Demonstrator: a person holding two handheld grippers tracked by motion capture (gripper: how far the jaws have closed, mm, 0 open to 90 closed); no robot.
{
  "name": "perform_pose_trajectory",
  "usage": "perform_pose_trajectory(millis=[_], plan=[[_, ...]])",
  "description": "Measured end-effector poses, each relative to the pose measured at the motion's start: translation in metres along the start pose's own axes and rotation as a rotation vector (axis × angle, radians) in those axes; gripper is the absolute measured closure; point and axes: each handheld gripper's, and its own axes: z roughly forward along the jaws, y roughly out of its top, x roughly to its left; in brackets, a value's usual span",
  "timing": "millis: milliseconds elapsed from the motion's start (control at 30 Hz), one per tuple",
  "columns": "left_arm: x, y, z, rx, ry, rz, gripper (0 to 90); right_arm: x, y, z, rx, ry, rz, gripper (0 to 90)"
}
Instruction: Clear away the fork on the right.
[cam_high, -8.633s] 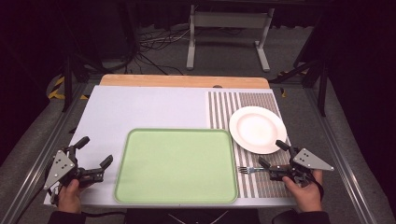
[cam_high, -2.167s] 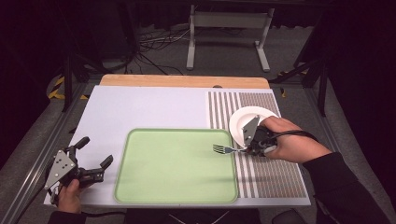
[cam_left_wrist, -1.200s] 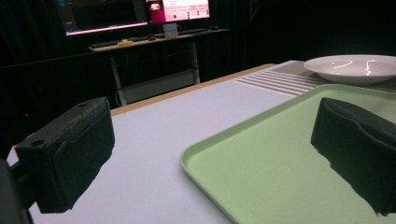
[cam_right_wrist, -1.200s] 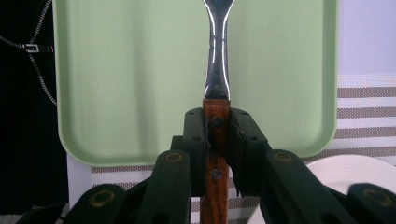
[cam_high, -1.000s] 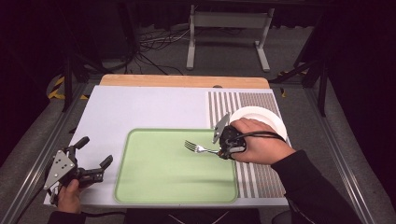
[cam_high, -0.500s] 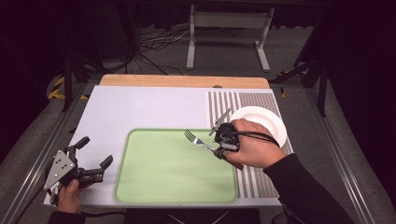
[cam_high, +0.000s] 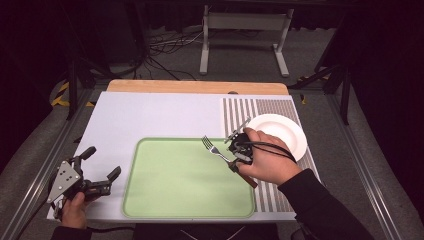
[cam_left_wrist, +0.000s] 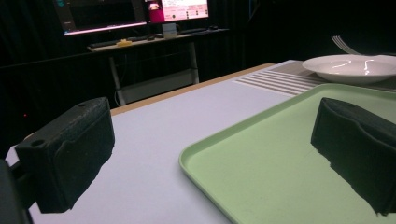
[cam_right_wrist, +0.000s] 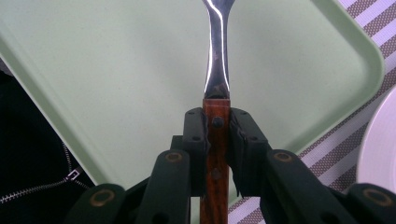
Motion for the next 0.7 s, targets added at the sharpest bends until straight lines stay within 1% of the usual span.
perform_pose_trajectory(millis=[100, 133, 167, 200, 333, 467, 533, 567, 700], plan=[[0.000, 0.000, 0.000, 0.001, 0.000, 0.000, 0.2, -0.001, 0.000, 0.003, 0.007, -0.005, 0.050, 77.7], [0.000, 0.000, 0.000, 0.001, 0.000, -0.001, 0.2, -0.001, 0.000, 0.004, 0.011, -0.017, 0.080, 77.6], [0.000, 0.000, 0.000, 0.001, 0.000, -0.001, 0.2, -0.001, 0.000, 0.004, 0.011, -0.017, 0.080, 77.6], [0.000, 0.000, 0.000, 0.001, 0.000, 0.000, 0.2, -0.001, 0.000, 0.005, 0.016, -0.029, 0.093, 77.6], [0.000, 0.000, -0.001, 0.002, 0.002, -0.002, 0.2, -0.002, 0.001, 0.008, 0.013, -0.034, 0.129, 77.6], [0.001, 0.000, -0.001, 0.000, 0.002, -0.001, 0.3, -0.002, 0.001, 0.013, 0.019, -0.032, 0.133, 77.6], [0.000, 0.000, -0.001, -0.002, 0.005, -0.004, 0.3, -0.001, 0.001, 0.018, 0.023, -0.035, 0.153, 77.6], [0.000, 0.000, -0.001, -0.002, 0.005, -0.004, 0.2, -0.001, 0.001, 0.018, 0.023, -0.035, 0.153, 77.6], [0.000, 0.000, -0.001, 0.000, 0.002, 0.000, 0.2, -0.001, 0.000, 0.025, 0.030, -0.046, 0.203, 77.6]])
